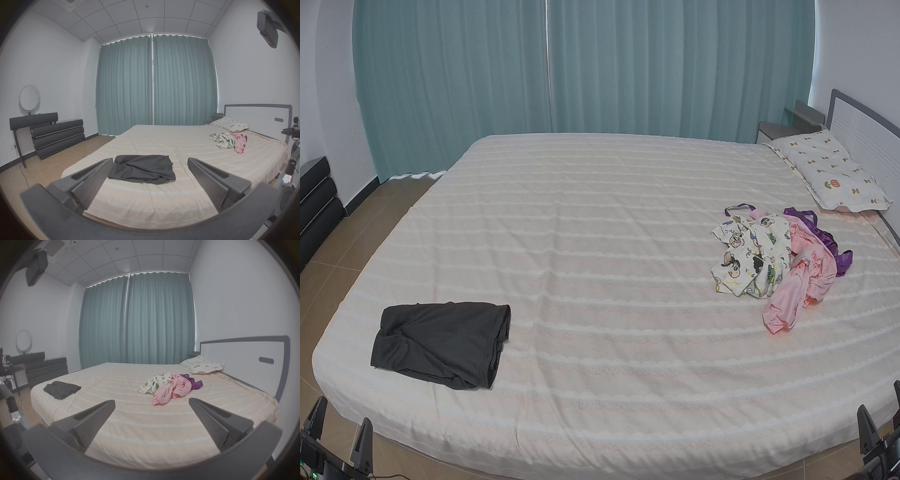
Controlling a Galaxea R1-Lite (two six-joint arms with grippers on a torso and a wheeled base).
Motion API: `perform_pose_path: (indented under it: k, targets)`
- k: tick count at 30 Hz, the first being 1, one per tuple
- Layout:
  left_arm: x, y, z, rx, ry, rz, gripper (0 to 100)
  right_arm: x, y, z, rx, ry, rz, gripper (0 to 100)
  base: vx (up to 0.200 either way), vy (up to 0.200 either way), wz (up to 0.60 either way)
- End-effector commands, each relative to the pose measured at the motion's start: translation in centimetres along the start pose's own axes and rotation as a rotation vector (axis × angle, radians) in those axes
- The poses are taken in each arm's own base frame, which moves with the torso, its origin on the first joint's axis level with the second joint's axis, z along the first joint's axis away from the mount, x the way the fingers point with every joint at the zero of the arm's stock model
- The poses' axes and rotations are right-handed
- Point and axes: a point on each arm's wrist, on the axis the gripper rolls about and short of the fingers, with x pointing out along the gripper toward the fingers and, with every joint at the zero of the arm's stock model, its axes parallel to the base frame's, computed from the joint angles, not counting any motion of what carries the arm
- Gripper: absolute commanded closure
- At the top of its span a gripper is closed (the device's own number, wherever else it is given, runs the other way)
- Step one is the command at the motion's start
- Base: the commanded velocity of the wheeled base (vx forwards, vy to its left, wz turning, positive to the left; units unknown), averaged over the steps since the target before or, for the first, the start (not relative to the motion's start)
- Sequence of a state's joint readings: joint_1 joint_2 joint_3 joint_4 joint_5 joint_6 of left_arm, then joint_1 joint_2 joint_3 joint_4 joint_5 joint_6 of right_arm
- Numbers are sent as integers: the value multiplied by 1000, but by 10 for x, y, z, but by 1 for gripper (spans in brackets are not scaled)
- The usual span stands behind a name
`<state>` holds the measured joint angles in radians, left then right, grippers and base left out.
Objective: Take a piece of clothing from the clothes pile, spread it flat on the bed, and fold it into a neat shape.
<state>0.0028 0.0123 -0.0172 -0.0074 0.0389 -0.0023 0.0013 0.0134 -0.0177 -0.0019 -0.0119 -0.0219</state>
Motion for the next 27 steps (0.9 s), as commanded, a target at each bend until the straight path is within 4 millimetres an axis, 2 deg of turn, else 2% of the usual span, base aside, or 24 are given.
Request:
perform_pose_path:
  k: [1,27]
  targets:
    - [1,0,-5,-3,8,1,0,0,0,-5,10,9,2,0,0,0,0]
    - [1,0,-5,-2,9,-9,0,0,0,-5,14,6,12,0,0,0,0]
